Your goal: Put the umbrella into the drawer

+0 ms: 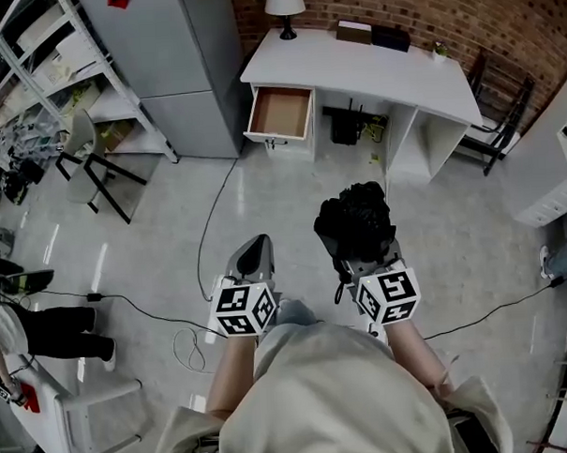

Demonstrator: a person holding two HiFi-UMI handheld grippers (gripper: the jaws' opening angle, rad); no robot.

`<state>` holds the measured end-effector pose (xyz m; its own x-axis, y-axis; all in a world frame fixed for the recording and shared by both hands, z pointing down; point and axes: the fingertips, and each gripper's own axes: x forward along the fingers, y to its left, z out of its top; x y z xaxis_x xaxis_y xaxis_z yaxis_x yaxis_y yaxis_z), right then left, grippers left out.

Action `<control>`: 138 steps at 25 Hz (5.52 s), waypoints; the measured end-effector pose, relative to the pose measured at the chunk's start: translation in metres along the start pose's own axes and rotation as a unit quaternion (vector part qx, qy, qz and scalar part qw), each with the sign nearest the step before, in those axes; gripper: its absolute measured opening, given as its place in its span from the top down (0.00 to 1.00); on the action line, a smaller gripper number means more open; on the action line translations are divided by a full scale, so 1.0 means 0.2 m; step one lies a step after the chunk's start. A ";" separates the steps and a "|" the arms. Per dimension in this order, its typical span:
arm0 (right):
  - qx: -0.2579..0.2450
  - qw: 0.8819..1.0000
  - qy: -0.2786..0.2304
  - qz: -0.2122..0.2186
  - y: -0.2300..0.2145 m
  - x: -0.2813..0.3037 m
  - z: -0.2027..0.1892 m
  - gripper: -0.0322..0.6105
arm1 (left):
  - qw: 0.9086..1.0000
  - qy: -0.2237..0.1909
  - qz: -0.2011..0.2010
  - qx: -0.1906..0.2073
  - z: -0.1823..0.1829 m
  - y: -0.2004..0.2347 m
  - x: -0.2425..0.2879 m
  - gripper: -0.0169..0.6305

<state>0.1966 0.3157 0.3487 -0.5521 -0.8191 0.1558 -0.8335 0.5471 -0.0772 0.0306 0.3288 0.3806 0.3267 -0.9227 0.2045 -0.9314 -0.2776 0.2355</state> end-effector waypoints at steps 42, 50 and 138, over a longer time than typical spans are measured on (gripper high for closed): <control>0.021 1.000 0.009 -0.002 -0.39 1.21 0.26 0.57 | 0.999 0.009 -0.041 -0.025 0.40 0.66 1.05 0.52; 0.021 1.000 0.006 -0.012 -0.42 1.64 0.33 0.57 | 0.998 0.009 -0.049 -0.032 0.52 0.97 1.33 0.52; -0.206 0.825 0.485 0.205 -1.10 4.24 -2.00 0.54 | 0.963 0.187 0.088 -0.172 -0.28 2.06 2.89 0.54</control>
<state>-0.0793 -0.4295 0.8916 -0.3423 -0.1375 0.9295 -0.3927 0.9196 -0.0086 -0.1560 -0.3042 0.6487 0.2647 -0.7684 0.5827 -0.8898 0.0384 0.4547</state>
